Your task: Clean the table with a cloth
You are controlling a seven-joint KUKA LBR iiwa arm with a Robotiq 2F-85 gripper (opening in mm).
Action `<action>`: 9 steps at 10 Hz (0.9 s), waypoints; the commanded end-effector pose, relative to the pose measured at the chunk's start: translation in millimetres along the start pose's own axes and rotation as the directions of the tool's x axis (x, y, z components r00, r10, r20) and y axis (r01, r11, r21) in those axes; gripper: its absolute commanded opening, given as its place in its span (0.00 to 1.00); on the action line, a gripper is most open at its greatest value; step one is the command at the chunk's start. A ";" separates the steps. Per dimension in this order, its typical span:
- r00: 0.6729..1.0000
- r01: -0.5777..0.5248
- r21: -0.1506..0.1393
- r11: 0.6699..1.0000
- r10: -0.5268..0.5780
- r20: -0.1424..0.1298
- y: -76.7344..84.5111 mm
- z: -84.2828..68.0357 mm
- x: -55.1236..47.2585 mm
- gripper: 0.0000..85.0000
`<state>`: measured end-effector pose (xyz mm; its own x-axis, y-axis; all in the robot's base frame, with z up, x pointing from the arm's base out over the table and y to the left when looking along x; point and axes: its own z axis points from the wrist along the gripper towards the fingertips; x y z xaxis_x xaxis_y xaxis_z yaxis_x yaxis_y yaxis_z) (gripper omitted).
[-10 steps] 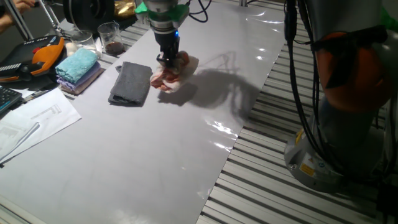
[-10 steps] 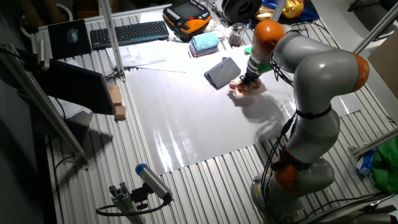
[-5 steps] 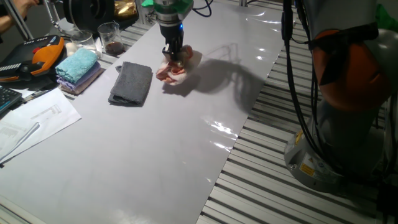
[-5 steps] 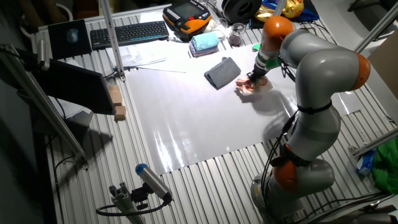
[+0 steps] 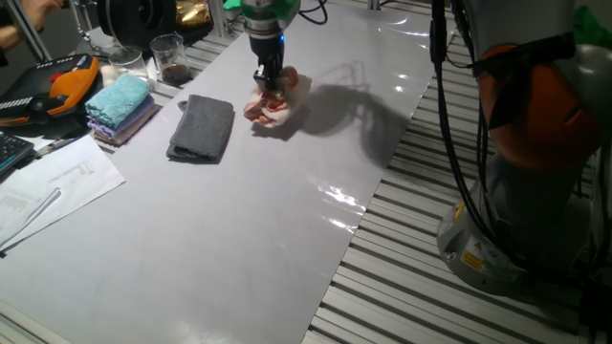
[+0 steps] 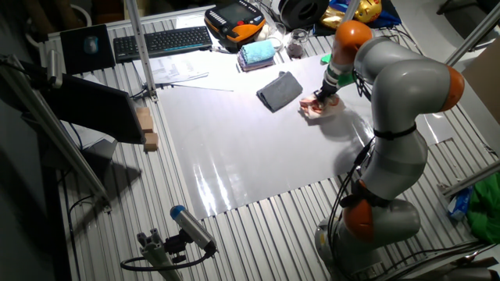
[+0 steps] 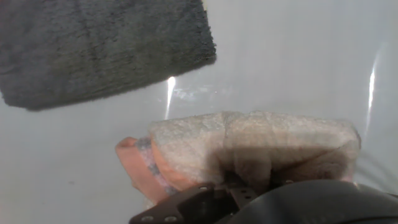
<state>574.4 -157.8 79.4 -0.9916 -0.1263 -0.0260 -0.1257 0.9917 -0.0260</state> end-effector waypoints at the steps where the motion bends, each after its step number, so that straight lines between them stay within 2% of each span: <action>1: 1.000 -0.001 -0.001 1.000 0.001 -0.002 0.6 1.5 -0.1 0.00; 3: 1.000 -0.009 -0.002 1.000 0.009 -0.005 -2.0 6.6 3.2 0.00; 5: 1.000 -0.009 -0.016 1.000 0.009 0.002 -7.2 14.1 7.6 0.00; 9: 1.000 -0.013 -0.026 1.000 0.013 0.014 -11.2 23.5 11.7 0.00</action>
<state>565.0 -170.7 55.5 -0.9928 -0.1121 -0.0411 -0.1124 0.9937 0.0030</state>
